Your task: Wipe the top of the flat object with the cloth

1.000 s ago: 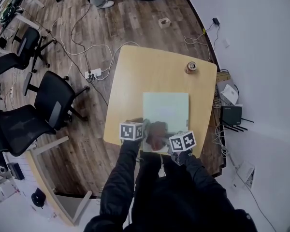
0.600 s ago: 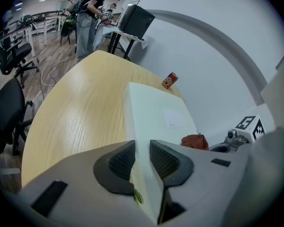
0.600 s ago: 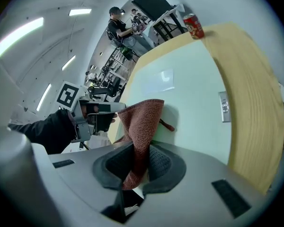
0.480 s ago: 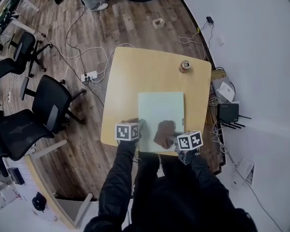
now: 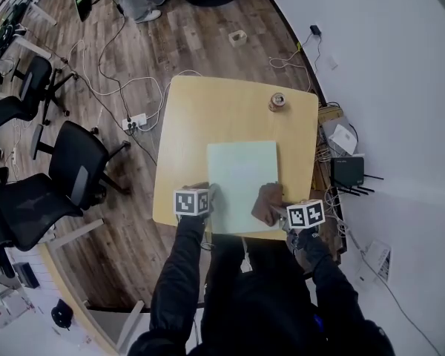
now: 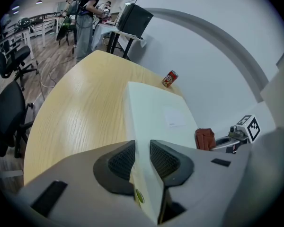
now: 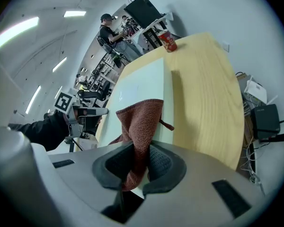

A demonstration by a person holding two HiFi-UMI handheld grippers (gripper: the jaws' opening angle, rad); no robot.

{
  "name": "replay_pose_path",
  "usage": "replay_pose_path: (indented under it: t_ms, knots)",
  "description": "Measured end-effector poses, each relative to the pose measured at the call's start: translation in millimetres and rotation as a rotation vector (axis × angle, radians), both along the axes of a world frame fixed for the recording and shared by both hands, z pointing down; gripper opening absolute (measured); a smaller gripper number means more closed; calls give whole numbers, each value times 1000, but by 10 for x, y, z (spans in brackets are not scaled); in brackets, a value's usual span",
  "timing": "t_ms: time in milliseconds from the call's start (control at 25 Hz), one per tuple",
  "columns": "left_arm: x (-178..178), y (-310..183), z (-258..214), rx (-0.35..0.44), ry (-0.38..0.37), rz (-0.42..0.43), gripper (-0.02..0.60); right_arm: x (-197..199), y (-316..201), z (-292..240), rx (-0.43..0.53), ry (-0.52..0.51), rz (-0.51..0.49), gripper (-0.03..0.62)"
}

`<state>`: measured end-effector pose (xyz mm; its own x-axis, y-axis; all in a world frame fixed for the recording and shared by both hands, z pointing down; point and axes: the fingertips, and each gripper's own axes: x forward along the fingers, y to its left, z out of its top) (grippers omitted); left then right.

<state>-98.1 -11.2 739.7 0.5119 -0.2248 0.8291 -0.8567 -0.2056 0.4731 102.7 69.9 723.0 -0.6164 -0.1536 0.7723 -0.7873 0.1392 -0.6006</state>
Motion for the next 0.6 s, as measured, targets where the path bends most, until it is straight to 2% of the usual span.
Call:
replay_pose_path:
  t_ms: [120,240,360,600]
  knots:
    - [-1,3,-4,-2,2,2,114,154,-17,-76,16,18,25,72]
    - [3,-9,-2,-2,1,5,114,120,-68,-300,46,-51,56,72]
    - [9,-15,1,-5,-1,4,114,-53,-114,-555,77,-124,63,72]
    - [6,-2,1,-8,9,2,114,-642,-66,-818,96,-234,-1,72]
